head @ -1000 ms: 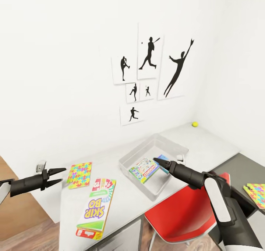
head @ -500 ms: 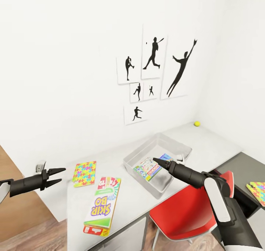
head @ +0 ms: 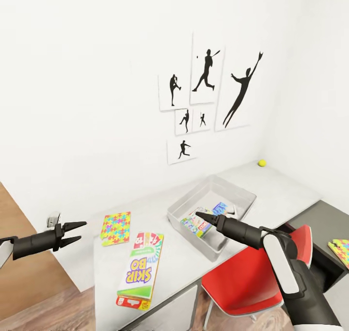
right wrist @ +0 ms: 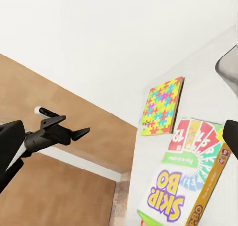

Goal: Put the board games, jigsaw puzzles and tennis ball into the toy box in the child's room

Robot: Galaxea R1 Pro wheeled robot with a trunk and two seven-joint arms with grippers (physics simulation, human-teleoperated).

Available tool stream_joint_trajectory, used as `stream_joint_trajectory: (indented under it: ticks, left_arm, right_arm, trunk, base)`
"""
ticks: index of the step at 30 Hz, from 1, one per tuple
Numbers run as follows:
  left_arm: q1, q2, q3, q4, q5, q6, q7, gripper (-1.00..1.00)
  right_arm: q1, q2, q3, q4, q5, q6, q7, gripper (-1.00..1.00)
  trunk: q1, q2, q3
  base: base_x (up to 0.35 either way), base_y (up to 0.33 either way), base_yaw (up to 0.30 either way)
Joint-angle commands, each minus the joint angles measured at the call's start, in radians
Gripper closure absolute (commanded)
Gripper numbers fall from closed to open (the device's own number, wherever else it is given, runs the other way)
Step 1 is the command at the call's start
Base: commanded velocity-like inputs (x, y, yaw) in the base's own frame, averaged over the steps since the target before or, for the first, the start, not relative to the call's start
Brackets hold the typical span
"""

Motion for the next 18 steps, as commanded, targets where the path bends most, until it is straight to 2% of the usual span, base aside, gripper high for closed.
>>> stream_joint_trajectory:
  ticks: [1, 7, 12, 18]
  left_arm:
    - [-0.001, 0.0, 0.001, 0.001, -0.002, 0.004, -0.004, -1.0]
    - [-0.001, 0.001, 0.001, 0.001, -0.002, 0.004, -0.004, -1.0]
    - [-0.001, 0.001, 0.001, 0.001, -0.002, 0.004, -0.004, -1.0]
    - [-0.001, 0.001, 0.001, 0.001, -0.002, 0.004, -0.003, -1.0]
  right_arm:
    - [-0.001, 0.001, 0.0, 0.0, 0.003, 0.006, -0.009, -1.0]
    - [-0.001, 0.002, 0.001, -0.001, 0.003, 0.007, -0.047, -1.0]
    - [-0.001, 0.002, 0.001, -0.001, 0.003, 0.007, -0.053, -1.0]
    - [-0.001, 0.003, 0.001, -0.001, 0.003, 0.007, -0.055, -1.0]
  trunk:
    - [0.0, -0.002, -0.002]
    - [0.0, -0.002, 0.001]
    - [0.0, -0.002, 0.004]
    - [0.0, -0.002, 0.008]
  base:
    - [-0.042, 0.111, 0.14]
    - [-0.019, 0.05, 0.21]
    - [-0.003, 0.042, 0.257]
    - [0.007, 0.199, 0.267]
